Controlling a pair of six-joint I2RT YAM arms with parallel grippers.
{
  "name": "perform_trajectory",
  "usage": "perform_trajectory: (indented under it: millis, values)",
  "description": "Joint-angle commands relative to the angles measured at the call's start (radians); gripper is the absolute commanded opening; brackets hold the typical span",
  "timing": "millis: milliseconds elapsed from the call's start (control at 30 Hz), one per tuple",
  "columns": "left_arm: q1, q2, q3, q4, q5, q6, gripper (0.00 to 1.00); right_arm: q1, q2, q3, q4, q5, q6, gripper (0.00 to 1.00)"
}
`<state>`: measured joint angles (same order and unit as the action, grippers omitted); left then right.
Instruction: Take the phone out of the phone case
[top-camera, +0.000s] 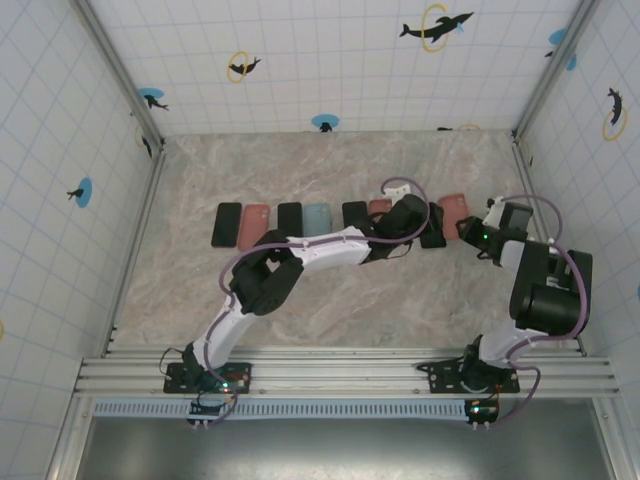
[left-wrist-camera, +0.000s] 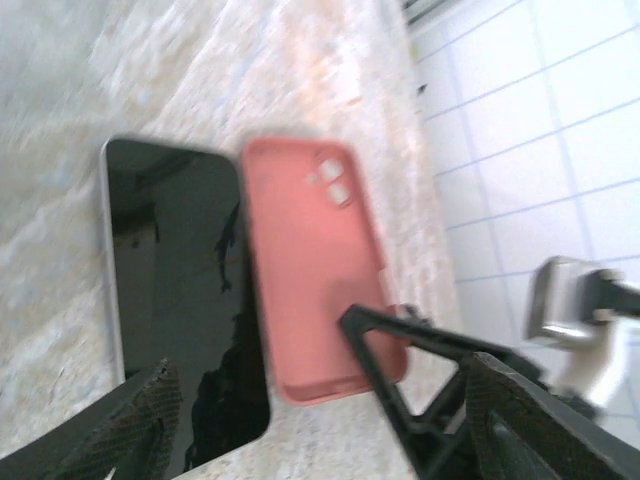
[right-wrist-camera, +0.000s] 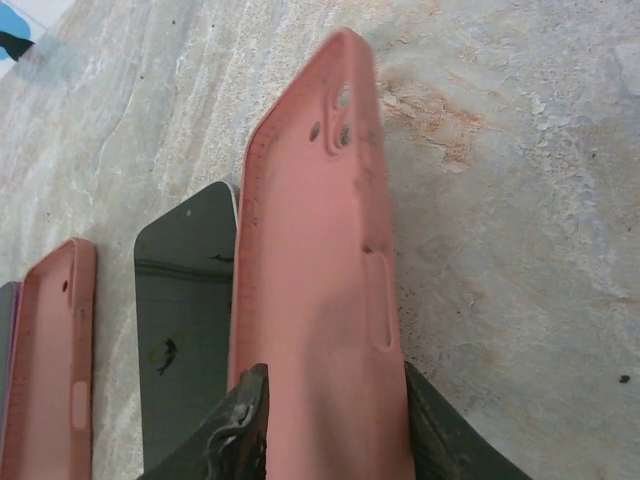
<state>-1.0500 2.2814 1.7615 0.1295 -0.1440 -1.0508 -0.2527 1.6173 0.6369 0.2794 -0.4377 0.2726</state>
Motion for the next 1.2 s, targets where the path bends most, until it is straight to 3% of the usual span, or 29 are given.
perform_trajectory:
  millis: [0,133,267,400,733,833,933,1067,1167]
  values:
    - [0.013,-0.075,-0.002,0.008,0.013,0.12,0.79,-0.007,0.002,0.061,-0.07,0.028,-0.073,0.37]
    - [0.033,-0.148,-0.073,0.023,0.053,0.194,0.8,-0.009,-0.015,0.083,-0.125,0.091,-0.128,0.43]
    - [0.056,-0.241,-0.165,0.021,0.085,0.283,0.83,-0.016,-0.021,0.116,-0.19,0.148,-0.205,0.43]
    - [0.104,-0.357,-0.332,0.062,0.154,0.284,0.83,-0.016,-0.015,0.146,-0.253,0.197,-0.26,0.43]
    - [0.216,-0.659,-0.638,-0.021,0.185,0.431,0.9,0.047,-0.099,0.121,-0.27,0.186,-0.328,0.45]
    - [0.245,-0.754,-0.701,-0.059,0.173,0.513,0.97,0.082,-0.175,0.069,-0.227,0.14,-0.334,0.51]
    - [0.306,-0.841,-0.762,-0.093,0.227,0.585,0.98,0.124,-0.252,0.032,-0.21,0.076,-0.336,0.6]
    - [0.391,-0.953,-0.838,-0.193,0.201,0.728,0.98,0.194,-0.354,-0.018,-0.17,0.029,-0.337,0.69]
    - [0.5,-1.04,-0.942,-0.199,0.216,0.81,0.97,0.244,-0.406,-0.056,-0.149,0.041,-0.337,0.84]
